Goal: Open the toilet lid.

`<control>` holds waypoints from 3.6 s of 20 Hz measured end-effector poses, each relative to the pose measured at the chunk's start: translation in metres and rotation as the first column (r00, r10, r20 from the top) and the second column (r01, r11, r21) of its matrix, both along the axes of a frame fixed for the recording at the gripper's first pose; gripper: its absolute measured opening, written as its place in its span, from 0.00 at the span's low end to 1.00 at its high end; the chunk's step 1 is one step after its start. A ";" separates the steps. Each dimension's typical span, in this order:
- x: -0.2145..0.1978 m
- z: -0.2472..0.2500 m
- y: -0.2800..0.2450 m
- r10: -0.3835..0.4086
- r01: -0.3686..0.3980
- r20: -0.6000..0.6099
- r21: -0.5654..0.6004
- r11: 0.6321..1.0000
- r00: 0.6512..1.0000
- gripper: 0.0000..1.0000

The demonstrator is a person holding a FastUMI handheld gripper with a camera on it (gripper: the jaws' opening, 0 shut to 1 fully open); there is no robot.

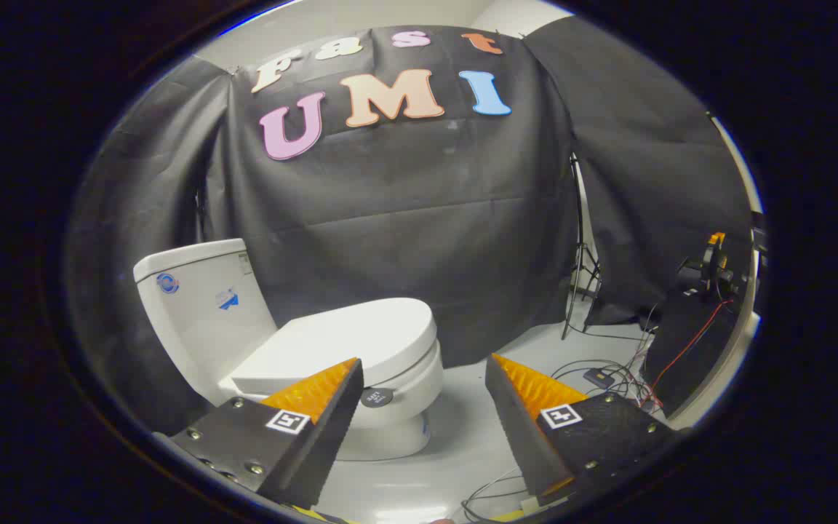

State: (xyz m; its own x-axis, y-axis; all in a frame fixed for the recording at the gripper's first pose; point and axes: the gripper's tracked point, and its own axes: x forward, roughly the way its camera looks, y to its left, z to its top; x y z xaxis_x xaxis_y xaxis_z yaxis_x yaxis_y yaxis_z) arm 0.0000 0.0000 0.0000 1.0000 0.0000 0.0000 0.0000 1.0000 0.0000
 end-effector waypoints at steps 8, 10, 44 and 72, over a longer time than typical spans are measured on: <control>0.010 0.017 0.011 0.010 -0.011 0.020 0.061 0.998 1.000 0.99; 0.014 0.023 0.011 0.006 -0.007 0.037 0.042 0.999 0.999 0.99; 0.125 -0.130 0.065 0.170 0.082 -0.443 0.494 0.865 0.880 0.96; 0.115 -0.050 0.104 0.206 -0.061 -0.279 0.451 0.891 0.938 0.06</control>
